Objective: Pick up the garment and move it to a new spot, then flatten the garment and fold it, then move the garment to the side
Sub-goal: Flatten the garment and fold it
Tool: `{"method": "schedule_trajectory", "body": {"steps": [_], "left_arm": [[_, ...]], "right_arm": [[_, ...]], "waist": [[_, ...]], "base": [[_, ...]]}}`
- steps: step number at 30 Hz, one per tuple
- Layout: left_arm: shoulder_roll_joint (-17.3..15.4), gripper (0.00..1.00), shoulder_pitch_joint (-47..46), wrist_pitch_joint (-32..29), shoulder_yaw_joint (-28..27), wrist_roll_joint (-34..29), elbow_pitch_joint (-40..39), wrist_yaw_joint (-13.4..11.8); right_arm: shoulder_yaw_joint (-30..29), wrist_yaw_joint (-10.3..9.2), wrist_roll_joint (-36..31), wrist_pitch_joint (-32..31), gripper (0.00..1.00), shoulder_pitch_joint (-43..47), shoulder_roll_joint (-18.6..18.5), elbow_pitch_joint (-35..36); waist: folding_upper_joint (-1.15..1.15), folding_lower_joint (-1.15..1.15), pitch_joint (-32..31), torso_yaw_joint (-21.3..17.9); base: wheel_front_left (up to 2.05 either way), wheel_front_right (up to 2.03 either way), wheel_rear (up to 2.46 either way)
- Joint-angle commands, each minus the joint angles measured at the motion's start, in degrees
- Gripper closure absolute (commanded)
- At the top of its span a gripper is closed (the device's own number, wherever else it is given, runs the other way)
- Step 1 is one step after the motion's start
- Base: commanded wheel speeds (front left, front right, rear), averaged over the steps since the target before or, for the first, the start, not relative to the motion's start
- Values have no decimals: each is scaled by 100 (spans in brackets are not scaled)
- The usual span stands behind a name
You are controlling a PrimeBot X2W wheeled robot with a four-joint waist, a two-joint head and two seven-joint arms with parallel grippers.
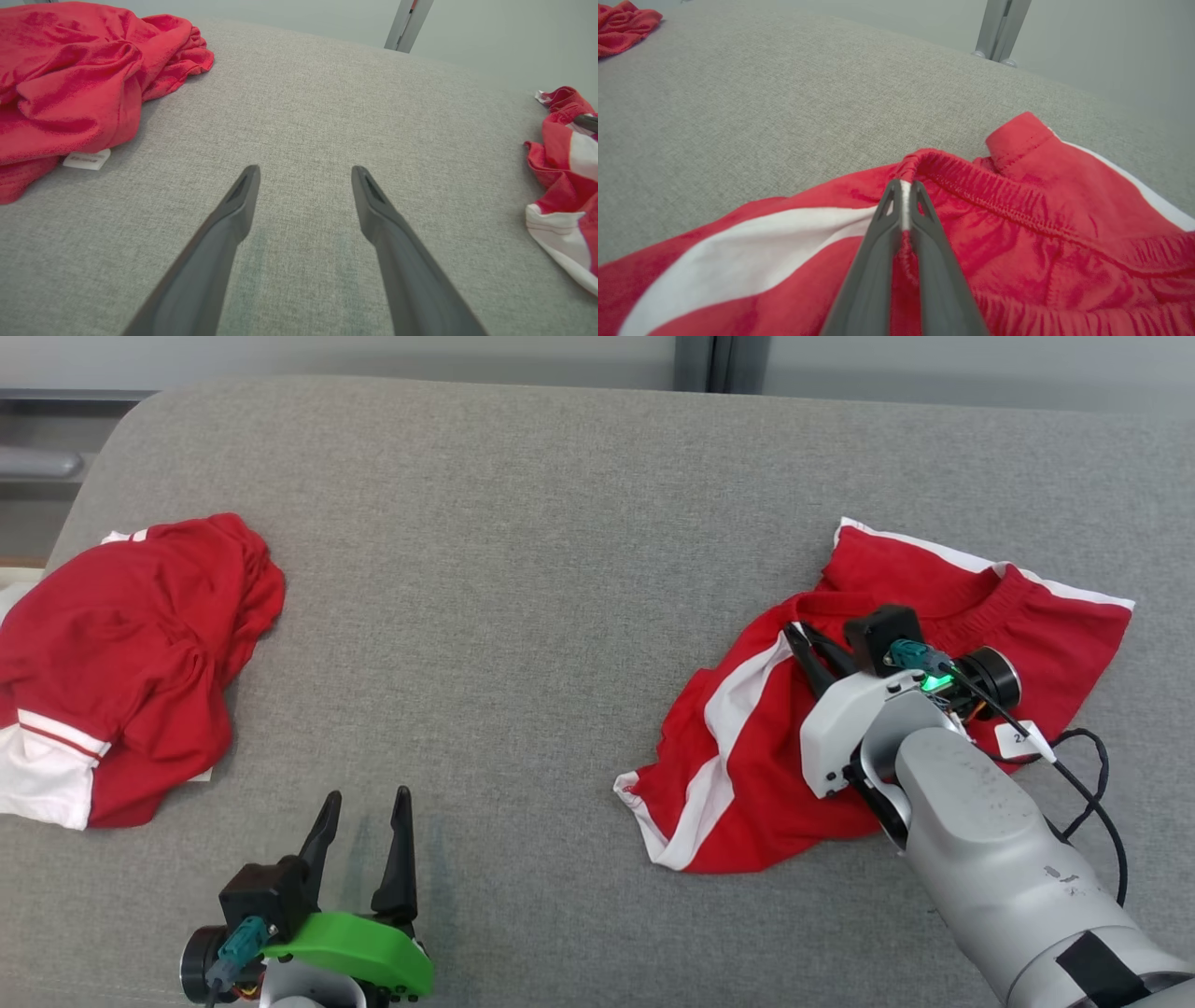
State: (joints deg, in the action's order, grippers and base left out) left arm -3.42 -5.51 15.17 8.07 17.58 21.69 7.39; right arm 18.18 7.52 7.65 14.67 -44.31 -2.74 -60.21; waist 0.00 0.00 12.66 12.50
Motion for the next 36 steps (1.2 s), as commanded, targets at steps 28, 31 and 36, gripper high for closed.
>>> {"method": "schedule_trajectory", "body": {"steps": [28,31,36], "left_arm": [[40,0,365,-3,-30,-269,-3,17],[42,0,332,-3,4,-266,-30,17],[45,0,177,-3,378,-86,-173,17]], "right_arm": [[-2262,-6,-91,16,0,2550,-370,2136],[-2492,-6,-482,55,0,2623,-245,2781],[-2636,-6,-837,57,0,2988,-49,3882]], "waist": [[0,0,-727,-1288],[0,0,-690,-1279],[0,0,-571,-1240]], "base": [[0,0,0],[0,0,0],[0,0,0]]}}
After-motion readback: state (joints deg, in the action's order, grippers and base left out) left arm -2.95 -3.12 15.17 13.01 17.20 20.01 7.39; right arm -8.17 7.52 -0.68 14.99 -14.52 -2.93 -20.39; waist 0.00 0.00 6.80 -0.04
